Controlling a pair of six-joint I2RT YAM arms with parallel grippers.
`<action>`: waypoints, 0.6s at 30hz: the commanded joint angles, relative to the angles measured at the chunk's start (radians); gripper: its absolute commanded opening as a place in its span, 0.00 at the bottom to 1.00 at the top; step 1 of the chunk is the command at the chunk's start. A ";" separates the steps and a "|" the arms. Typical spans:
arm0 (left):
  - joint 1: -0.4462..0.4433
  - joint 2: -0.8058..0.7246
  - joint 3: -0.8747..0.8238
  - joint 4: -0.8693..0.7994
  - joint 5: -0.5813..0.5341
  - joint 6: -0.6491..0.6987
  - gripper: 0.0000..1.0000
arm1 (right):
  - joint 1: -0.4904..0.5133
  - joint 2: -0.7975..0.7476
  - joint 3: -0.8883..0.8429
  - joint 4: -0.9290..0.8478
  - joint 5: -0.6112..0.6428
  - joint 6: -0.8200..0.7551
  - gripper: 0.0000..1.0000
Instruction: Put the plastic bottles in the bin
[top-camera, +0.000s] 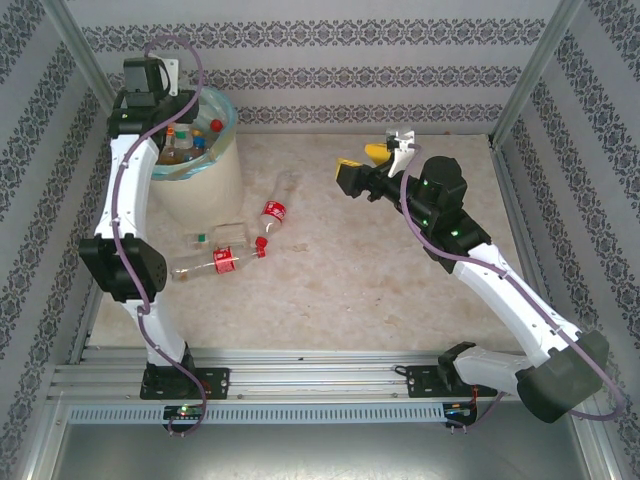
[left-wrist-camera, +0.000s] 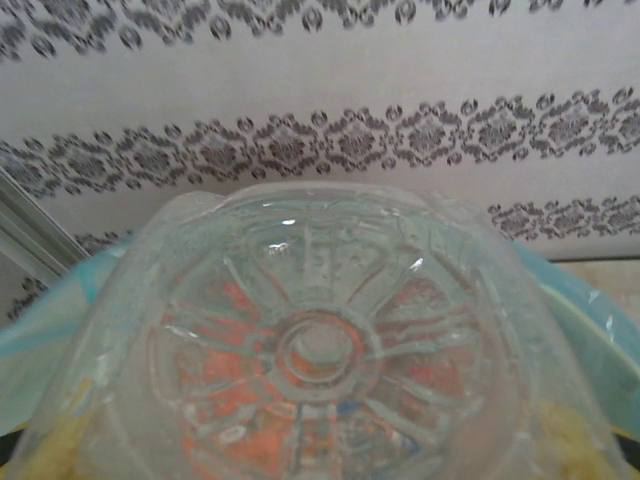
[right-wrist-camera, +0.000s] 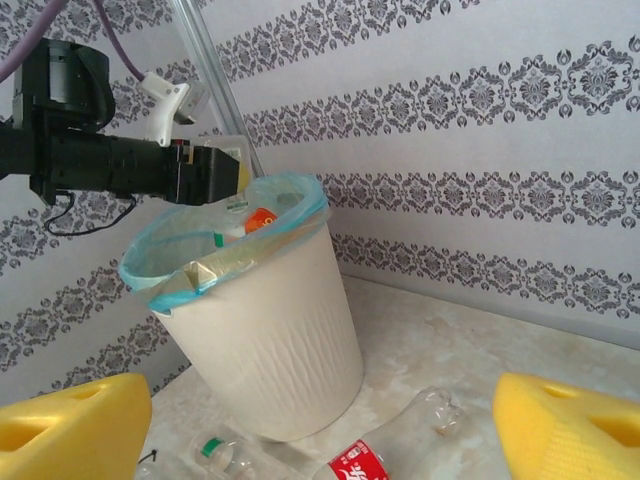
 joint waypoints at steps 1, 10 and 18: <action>-0.001 0.026 0.031 -0.107 0.023 -0.019 0.00 | 0.015 -0.014 0.019 0.005 0.017 0.003 0.88; -0.012 0.106 0.094 -0.267 0.038 0.002 0.00 | 0.020 -0.017 0.015 0.002 0.016 0.005 0.88; -0.078 0.075 0.072 -0.173 -0.003 0.070 0.00 | 0.024 -0.035 0.002 -0.013 0.025 0.005 0.88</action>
